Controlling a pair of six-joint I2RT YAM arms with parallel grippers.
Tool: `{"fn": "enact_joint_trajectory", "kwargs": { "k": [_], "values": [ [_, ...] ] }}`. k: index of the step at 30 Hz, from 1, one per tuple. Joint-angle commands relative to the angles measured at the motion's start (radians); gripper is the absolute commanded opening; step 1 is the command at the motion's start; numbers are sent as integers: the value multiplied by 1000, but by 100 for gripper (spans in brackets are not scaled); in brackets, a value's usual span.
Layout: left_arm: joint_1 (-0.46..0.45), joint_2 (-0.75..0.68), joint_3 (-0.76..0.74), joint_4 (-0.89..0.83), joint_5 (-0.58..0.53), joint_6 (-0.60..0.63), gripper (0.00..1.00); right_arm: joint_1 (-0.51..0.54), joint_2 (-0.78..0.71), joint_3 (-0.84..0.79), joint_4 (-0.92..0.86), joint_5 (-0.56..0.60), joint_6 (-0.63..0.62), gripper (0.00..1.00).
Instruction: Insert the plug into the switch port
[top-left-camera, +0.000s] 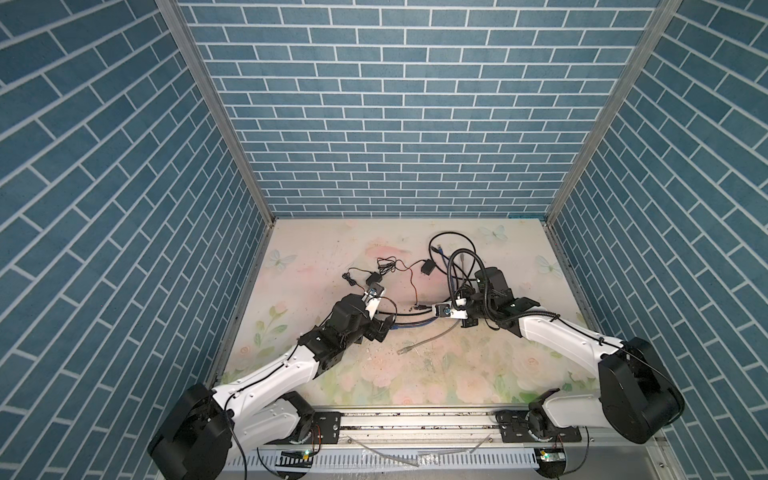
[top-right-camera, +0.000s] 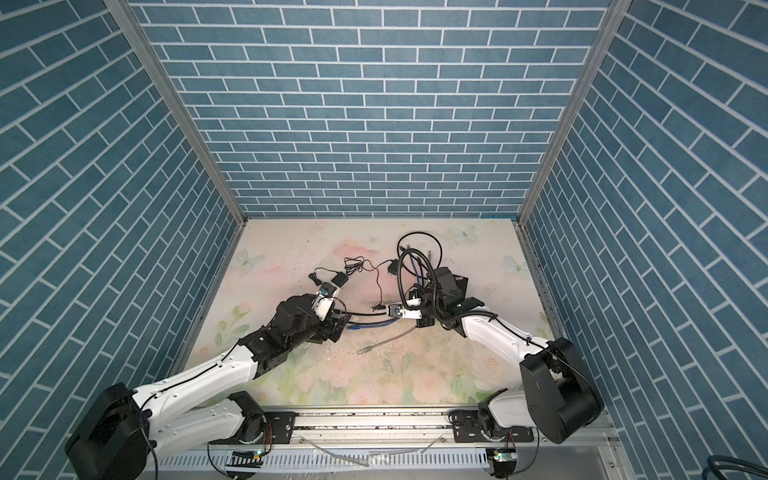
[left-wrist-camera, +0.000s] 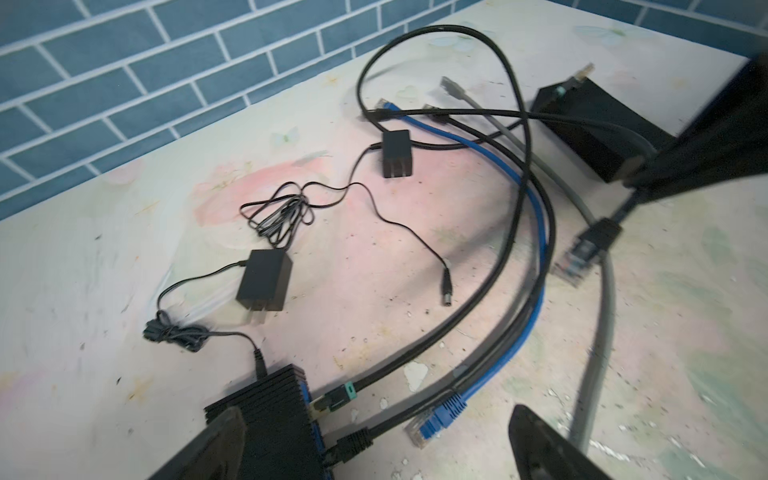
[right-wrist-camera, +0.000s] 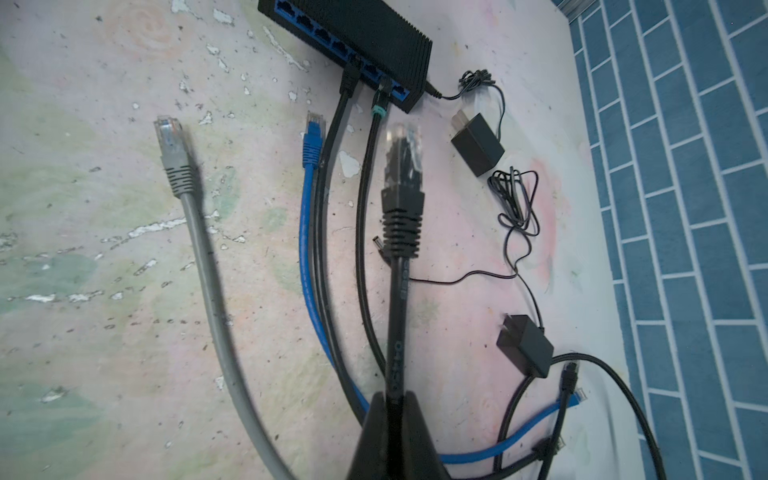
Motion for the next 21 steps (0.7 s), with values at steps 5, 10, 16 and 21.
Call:
{"fn": "enact_joint_trajectory", "kwargs": {
  "k": [5, 10, 16, 21],
  "values": [
    [-5, 7, 51, -56, 210, 222, 100, 36, -25, -31, 61, 19, -66, 0],
    [-5, 86, 125, -104, 252, 280, 99, 71, -25, -33, 76, 44, -95, 0],
    [-4, 138, 153, -63, 368, 342, 99, 111, -30, -40, 89, 75, -119, 0],
    [-4, 157, 173, -73, 397, 371, 91, 126, -37, -50, 103, 81, -120, 0]
  ]
}}
